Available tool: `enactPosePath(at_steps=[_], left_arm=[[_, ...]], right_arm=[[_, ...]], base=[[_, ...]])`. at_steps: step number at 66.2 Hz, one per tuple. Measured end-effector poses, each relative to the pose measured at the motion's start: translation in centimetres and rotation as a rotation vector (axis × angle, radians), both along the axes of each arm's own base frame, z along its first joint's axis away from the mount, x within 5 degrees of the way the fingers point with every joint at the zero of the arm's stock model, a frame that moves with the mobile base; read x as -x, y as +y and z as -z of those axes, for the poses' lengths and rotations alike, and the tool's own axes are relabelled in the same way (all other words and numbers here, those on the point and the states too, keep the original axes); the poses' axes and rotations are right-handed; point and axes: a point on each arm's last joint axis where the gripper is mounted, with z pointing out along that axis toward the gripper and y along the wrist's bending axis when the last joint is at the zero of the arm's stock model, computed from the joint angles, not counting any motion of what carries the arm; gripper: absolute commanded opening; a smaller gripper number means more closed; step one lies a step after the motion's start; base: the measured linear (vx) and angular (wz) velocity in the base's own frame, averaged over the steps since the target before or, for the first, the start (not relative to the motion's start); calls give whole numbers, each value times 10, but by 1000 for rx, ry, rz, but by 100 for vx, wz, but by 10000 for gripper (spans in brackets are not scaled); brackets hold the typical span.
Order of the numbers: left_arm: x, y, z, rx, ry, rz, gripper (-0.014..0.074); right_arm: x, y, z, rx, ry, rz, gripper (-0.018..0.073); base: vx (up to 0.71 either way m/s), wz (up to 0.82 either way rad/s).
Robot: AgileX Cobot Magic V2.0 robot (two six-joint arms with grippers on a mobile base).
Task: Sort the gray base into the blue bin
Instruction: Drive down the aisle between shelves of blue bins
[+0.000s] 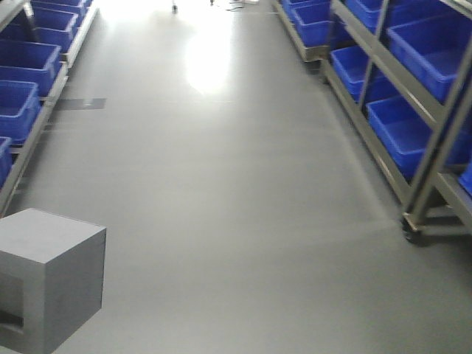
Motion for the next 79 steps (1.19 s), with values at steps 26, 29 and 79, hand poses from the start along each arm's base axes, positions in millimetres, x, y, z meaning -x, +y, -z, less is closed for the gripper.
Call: enactPosePath(at_steps=[26, 29, 79], left_arm=[[0, 0, 0, 0, 0, 0, -6], [0, 0, 0, 0, 0, 0, -6], [0, 0, 0, 0, 0, 0, -6]], right_arm=[[0, 0, 0, 0, 0, 0, -9], [0, 0, 0, 0, 0, 0, -9], [0, 0, 0, 0, 0, 0, -9]], base=[[29, 19], [35, 1], [40, -3]])
